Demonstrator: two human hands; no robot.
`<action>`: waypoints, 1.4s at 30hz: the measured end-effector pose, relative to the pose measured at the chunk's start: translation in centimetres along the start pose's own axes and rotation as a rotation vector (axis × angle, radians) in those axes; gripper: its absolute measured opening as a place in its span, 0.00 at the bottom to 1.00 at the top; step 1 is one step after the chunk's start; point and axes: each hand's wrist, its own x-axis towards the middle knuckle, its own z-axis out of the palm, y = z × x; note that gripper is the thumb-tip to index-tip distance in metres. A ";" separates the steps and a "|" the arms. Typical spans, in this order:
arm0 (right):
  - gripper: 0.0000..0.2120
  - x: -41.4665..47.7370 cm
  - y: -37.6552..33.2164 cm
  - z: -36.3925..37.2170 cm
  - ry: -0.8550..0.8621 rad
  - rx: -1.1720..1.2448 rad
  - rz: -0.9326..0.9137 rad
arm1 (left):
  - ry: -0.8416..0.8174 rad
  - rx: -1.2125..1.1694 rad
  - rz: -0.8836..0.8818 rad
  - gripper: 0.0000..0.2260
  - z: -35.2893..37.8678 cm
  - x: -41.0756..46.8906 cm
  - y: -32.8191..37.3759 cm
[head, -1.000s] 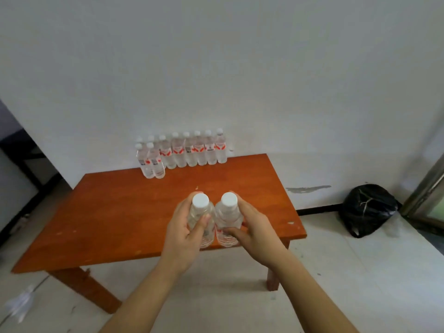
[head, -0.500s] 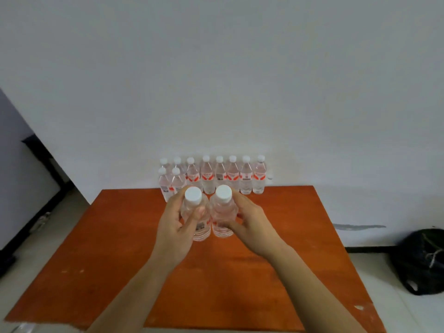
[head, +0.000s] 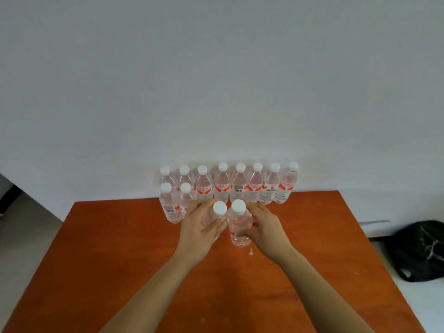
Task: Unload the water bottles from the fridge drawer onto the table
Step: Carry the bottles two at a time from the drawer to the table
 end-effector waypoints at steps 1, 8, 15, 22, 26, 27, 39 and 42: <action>0.38 0.8 0.4 0.4 0.006 -0.011 0.027 | -0.007 0.003 0.004 0.17 0.1 0.9 -0.8; 0.38 6.5 3.6 3.4 0.004 -0.003 0.137 | -0.062 0.138 -0.092 0.15 1.4 6.8 -6.4; 0.35 11.7 6.4 5.9 -0.056 -0.015 0.171 | -0.054 0.426 -0.066 0.15 2.3 11.0 -8.7; 0.35 15.0 7.8 7.9 -0.096 0.070 0.174 | 0.011 0.667 -0.089 0.16 2.6 13.3 -10.4; 0.33 16.3 8.0 8.4 -0.087 0.065 0.104 | 0.040 0.715 -0.090 0.16 2.4 14.5 -11.1; 0.34 16.5 8.1 8.4 -0.095 0.049 0.087 | 0.028 0.732 -0.086 0.17 2.4 14.7 -11.3; 0.32 15.4 3.2 5.5 -0.057 0.022 0.028 | -0.081 0.631 -0.075 0.24 -0.3 13.8 -9.2; 0.28 14.7 0.0 2.7 0.097 0.088 -0.007 | 0.066 0.542 0.000 0.24 -2.7 12.5 -6.7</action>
